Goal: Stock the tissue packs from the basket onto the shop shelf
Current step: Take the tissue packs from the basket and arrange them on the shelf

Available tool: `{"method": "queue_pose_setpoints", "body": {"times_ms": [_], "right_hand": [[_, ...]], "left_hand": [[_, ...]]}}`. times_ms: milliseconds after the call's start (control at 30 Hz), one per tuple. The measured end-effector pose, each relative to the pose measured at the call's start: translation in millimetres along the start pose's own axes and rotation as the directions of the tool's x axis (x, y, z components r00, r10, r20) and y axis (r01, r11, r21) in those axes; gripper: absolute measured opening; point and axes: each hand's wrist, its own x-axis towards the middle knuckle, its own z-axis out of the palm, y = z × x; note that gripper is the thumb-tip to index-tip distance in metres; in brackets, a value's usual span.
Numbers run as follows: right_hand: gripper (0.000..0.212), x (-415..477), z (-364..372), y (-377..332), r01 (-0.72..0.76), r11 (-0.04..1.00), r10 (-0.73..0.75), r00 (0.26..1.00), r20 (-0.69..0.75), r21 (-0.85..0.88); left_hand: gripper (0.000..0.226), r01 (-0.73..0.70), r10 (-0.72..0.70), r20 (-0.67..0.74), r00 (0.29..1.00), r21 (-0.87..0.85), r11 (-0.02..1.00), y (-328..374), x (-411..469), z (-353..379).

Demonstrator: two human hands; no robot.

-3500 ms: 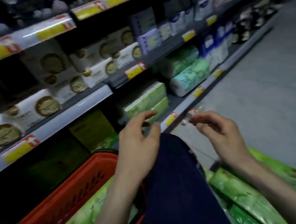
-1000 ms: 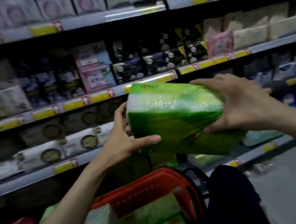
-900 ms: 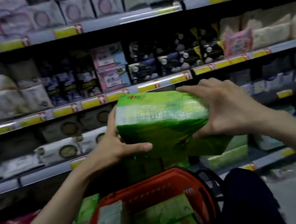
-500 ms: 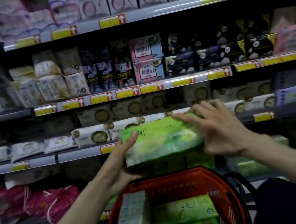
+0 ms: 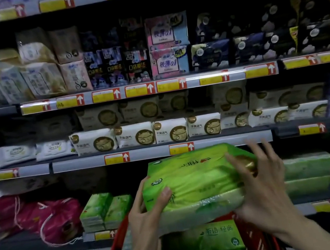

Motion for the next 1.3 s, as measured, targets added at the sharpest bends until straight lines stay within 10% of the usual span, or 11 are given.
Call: {"method": "queue_pose_setpoints", "body": {"times_ms": [67,167,400,500,600,733,1300], "right_hand": [[0.152,-6,1,-7,-0.303,0.933,0.275,0.948,0.159,0.196],[0.172,-15,6,3,-0.608,0.522,0.36,0.793,0.491,0.599],[0.12,-29,56,37,-0.642,-0.057,0.224,0.738,0.636,0.765],[0.089,-20,75,46,-0.659,0.111,0.31,0.734,0.604,0.744],[0.084,-1,88,53,-0.664,0.206,0.368,0.733,0.572,0.719],[0.068,25,105,63,-0.626,0.38,0.355,0.779,0.517,0.681],[0.041,94,228,121,-0.713,0.525,0.27,0.658,0.703,0.465]], "left_hand": [[0.1,-0.02,0.02,0.006,1.0,0.025,0.999,-9,4,-5],[0.098,-0.014,0.012,0.031,0.999,0.049,0.999,-21,14,-16],[0.095,0.031,-0.041,0.054,0.998,0.175,0.984,-42,35,-26],[0.1,0.056,-0.092,0.122,0.988,0.272,0.961,-48,46,-20],[0.058,0.055,-0.125,0.141,0.982,0.421,0.905,-45,71,-21],[0.086,-0.007,-0.126,0.239,0.963,0.487,0.873,-56,109,-37],[0.076,0.018,-0.349,0.281,0.894,0.756,0.655,-98,241,-63]]}}
